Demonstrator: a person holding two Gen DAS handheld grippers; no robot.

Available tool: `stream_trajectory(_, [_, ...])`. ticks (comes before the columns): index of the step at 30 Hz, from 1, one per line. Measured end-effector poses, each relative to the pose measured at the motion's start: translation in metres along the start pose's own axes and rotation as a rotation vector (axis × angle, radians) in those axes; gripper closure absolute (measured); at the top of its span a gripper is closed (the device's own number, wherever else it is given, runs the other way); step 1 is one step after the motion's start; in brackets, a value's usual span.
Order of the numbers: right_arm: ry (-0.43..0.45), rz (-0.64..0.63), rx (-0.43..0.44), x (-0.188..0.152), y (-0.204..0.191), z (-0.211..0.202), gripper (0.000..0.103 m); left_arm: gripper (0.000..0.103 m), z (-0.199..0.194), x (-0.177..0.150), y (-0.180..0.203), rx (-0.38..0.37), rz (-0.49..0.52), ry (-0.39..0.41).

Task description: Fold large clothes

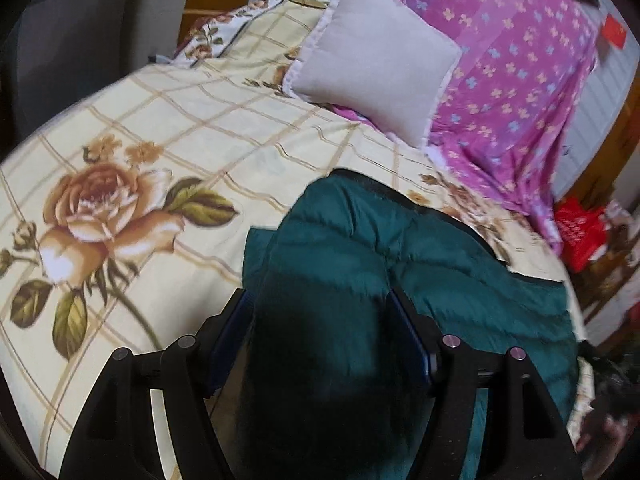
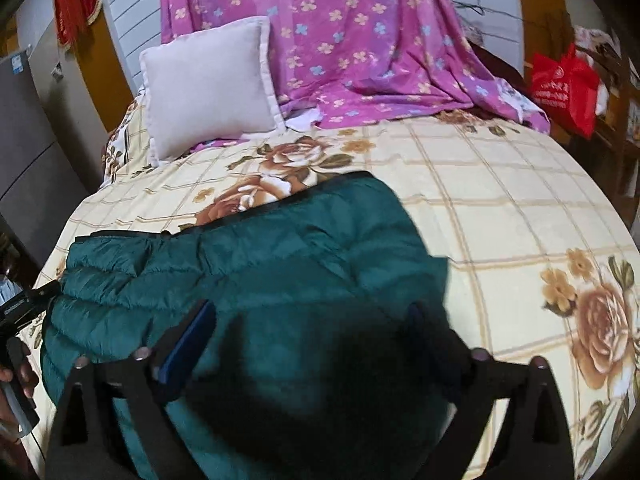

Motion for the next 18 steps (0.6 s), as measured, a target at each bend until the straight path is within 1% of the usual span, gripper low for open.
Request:
stream_trajectory(2, [-0.001,0.013,-0.003,-0.005,0.008,-0.004,0.004,0.052,-0.005,-0.009,-0.004,-0.035,-0.009,-0.014])
stream_trajectory(3, [-0.001,0.023,0.000,-0.007,0.012,-0.006,0.004,0.052,-0.007,-0.013,-0.006,-0.037,-0.010,-0.018])
stream_trajectory(6, [-0.009,0.046,0.014,-0.015,0.017,-0.012,0.004,0.052,-0.013,-0.022,-0.010,-0.015,-0.004,-0.013])
stream_trajectory(9, [-0.028,0.036,0.000,-0.026,0.017,-0.015,0.004,0.052,-0.016,-0.031,-0.009,-0.005,0.014,-0.013])
stream_trajectory(13, [-0.049,0.020,-0.022,-0.032,0.019,-0.014,0.004,0.052,-0.013,-0.041,-0.008,-0.011,0.021,-0.030])
stream_trajectory(18, [-0.056,0.042,-0.018,-0.033,0.025,-0.012,0.003,0.052,-0.011,-0.042,-0.010,-0.020,0.002,-0.033])
Point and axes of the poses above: each gripper's, at about its wrist camera, not at the fingertips, and z roughly the way its jaws point, y to its right, x to its top, the point moved 10 cm from there along z, roughly the way its jaws point, and after that the axes turned 14 degrees about -y, right-handed, at the moved point
